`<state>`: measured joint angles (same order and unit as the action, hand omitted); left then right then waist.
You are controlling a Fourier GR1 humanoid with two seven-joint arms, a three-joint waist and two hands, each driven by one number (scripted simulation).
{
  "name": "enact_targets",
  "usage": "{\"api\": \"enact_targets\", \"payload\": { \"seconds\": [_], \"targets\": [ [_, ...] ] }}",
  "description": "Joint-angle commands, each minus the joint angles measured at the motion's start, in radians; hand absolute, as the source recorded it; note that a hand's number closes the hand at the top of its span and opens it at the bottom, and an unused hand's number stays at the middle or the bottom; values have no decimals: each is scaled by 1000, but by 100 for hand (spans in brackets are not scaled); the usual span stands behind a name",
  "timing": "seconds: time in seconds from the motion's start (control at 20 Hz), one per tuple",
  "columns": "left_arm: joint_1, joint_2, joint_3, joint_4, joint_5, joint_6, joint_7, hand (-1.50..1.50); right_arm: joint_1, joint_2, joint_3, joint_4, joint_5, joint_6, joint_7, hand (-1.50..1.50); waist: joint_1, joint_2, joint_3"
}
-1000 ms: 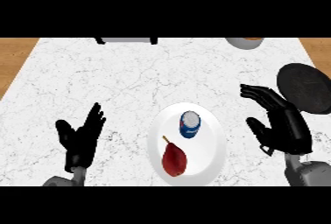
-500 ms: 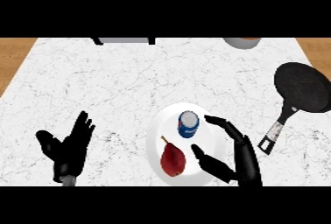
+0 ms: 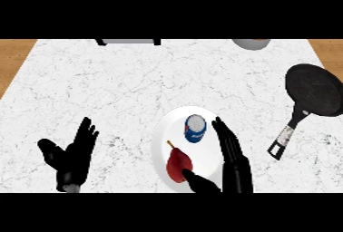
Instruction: Pick the can from the plate and place it in the pan
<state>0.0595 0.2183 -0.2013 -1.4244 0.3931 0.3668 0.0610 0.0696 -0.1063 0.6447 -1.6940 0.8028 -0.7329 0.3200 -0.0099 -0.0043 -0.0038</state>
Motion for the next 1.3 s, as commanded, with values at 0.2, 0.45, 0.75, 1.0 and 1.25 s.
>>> {"api": "enact_targets", "payload": {
  "seconds": [0.2,0.45,0.75,1.0,1.25],
  "targets": [
    [-30,-3,-2,-7,-8,-2,44,0,-276,104,-94,-62,247,412,495,-150,13,3,2],
    [2,10,5,-23,7,-39,8,0,-401,69,-157,73,145,790,633,-150,41,7,-1],
    [-26,6,34,50,6,-65,-15,0,-642,104,-239,208,55,1040,736,-150,25,6,3],
    [-17,-37,26,34,-18,-39,-14,0,-727,106,-301,355,39,1067,674,-150,17,5,3],
    [-12,-12,28,25,-28,-47,-1,0,-703,106,-276,401,-123,1194,728,-150,20,4,4]
  ]
}}
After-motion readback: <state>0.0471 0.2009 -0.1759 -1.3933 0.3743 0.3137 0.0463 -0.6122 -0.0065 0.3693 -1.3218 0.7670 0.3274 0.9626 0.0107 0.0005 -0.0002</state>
